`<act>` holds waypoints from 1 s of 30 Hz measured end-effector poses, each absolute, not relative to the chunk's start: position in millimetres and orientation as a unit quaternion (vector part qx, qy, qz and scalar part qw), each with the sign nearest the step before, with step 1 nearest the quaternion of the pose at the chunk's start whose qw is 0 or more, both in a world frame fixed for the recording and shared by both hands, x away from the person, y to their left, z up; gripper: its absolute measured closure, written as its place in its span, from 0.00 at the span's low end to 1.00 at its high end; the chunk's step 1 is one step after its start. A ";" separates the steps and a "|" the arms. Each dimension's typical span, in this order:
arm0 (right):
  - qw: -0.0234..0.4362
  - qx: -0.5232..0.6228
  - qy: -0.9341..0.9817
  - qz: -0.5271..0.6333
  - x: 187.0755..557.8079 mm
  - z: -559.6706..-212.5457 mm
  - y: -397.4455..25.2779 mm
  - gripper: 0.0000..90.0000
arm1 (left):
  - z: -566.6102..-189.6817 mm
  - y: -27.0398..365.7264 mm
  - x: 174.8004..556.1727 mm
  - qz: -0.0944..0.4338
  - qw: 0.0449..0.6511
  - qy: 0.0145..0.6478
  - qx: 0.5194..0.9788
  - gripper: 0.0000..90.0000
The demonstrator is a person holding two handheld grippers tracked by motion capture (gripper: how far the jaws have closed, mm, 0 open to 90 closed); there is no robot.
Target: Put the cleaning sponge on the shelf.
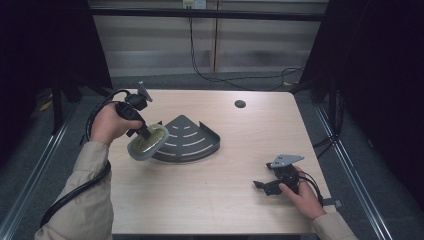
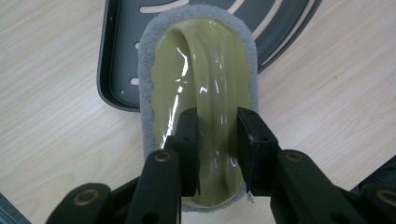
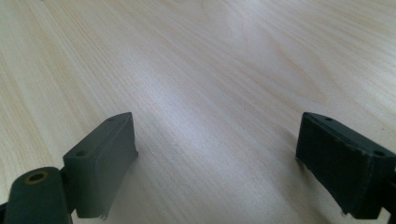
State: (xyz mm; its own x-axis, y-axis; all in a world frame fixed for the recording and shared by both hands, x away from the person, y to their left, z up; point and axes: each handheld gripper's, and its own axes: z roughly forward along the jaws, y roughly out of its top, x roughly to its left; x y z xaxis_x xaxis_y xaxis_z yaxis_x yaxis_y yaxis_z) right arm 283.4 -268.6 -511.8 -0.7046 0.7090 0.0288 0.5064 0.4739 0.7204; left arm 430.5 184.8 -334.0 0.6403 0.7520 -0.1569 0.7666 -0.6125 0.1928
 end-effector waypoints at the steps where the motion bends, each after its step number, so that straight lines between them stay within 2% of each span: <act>1: 0.138 0.359 0.847 0.367 283.4 -511.8 -268.6 0.13 | -334.0 184.8 430.5 -0.030 0.122 0.423 0.897 0.79; 30: 0.138 0.359 0.847 0.367 283.3 -511.8 -268.5 0.13 | -353.7 170.6 463.1 -0.030 0.126 0.418 0.899 0.79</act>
State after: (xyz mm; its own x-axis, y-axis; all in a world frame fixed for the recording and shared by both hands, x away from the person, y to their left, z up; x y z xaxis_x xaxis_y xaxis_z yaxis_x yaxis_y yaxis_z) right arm 283.3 -268.5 -511.8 -0.7035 0.7101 0.0300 0.5076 0.4724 0.7206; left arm 463.1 170.6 -353.7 0.6480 0.7448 -0.1591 0.7598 -0.6181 0.2014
